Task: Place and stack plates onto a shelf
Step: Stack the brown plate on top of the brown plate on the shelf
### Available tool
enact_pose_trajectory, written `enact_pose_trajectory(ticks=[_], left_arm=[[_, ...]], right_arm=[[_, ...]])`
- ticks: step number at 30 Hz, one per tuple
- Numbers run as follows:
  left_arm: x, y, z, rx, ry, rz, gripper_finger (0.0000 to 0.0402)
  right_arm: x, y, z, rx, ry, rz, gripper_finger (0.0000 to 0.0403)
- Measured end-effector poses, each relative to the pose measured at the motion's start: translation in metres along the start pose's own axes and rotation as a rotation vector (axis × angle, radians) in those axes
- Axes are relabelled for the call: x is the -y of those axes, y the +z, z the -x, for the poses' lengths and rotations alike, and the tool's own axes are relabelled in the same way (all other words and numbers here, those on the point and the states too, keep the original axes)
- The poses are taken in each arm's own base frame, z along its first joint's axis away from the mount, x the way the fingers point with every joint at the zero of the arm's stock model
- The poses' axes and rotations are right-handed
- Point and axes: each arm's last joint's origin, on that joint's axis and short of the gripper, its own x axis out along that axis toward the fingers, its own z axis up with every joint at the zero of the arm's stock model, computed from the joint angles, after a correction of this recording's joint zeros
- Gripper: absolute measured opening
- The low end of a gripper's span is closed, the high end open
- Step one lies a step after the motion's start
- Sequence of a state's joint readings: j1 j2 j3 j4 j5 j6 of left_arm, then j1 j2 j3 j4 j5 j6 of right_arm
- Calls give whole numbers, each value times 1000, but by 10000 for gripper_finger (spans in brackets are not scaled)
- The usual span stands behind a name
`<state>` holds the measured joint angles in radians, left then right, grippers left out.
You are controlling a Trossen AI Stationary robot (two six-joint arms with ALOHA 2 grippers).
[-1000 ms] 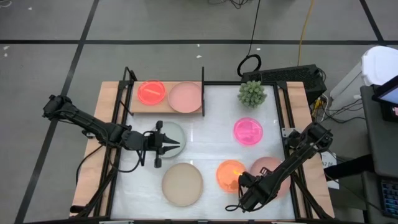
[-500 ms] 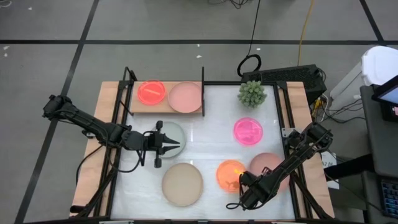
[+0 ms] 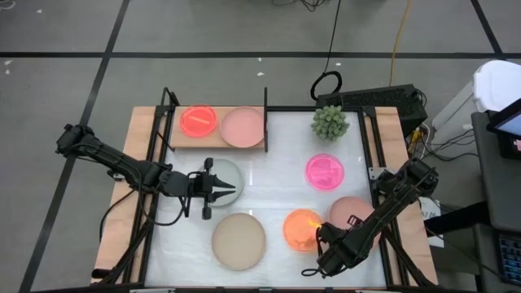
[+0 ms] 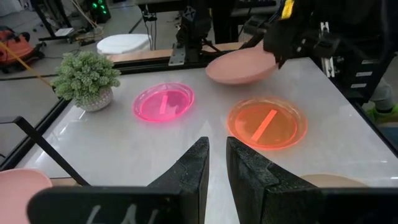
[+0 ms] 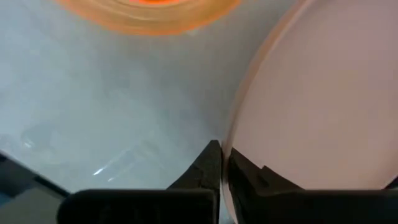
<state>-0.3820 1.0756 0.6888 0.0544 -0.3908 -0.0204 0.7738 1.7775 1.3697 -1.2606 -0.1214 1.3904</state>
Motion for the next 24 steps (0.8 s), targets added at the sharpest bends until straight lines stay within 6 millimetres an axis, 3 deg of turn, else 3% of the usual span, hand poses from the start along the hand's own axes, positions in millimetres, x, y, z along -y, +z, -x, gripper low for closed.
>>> enact_pose_trajectory(ticks=[12, 24], left_arm=[[0, 0, 0, -1, 7, 0, 63], [-1, -1, 0, -7, 13, 33, 63]], right_arm=[[6, -1, 51, 125, -71, 117, 1], [17, 36, 81, 333, -155, 392, 0]])
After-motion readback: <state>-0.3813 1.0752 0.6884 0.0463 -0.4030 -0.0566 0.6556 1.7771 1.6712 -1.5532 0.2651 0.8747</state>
